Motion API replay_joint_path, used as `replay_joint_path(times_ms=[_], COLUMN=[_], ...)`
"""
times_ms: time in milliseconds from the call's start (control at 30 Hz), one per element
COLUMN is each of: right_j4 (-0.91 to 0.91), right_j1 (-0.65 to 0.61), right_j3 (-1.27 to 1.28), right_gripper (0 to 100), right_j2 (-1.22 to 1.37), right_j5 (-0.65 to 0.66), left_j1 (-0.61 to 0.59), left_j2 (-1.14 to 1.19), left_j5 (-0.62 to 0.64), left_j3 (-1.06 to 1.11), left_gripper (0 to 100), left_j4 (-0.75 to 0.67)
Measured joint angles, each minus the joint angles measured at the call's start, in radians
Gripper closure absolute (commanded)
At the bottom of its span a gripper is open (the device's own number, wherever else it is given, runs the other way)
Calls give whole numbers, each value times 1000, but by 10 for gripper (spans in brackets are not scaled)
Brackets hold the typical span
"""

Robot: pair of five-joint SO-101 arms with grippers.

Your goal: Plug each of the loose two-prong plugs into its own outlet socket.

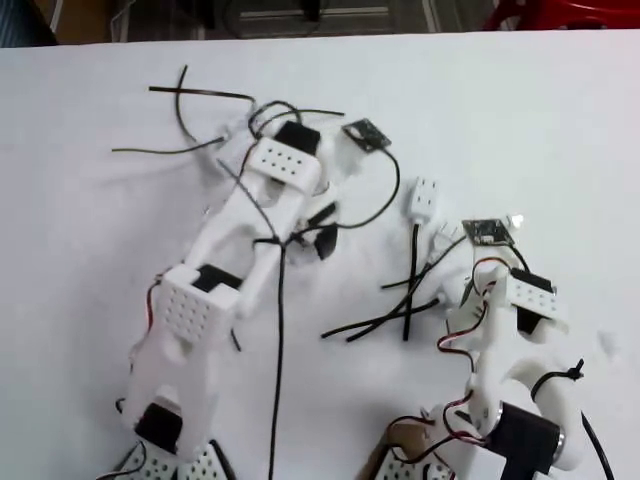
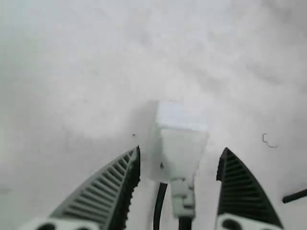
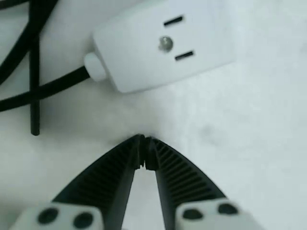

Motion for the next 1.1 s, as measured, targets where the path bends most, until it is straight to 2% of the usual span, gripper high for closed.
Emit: replay_joint_path(times_ms=[133,333,533,767,933,1100], right_j4=[0,0,0,0,0,0], right_j1=[0,0,0,0,0,0], right_j3=[0,0,0,0,0,0], right_gripper=[980,980,980,980,980,980], right_j2=[0,0,0,0,0,0], right_j5=[0,0,0,0,0,0], left_j1=[2,3,2,-14,-135,-296], left_j2=[0,0,2,2,2,2], left_j5=[0,0,28,63,68,68], left_j3=[89,114,31,-315,-517,-626], left_gripper=[774,980,971,976,973,972], left_j4=[-94,-126,-107,167,216,169])
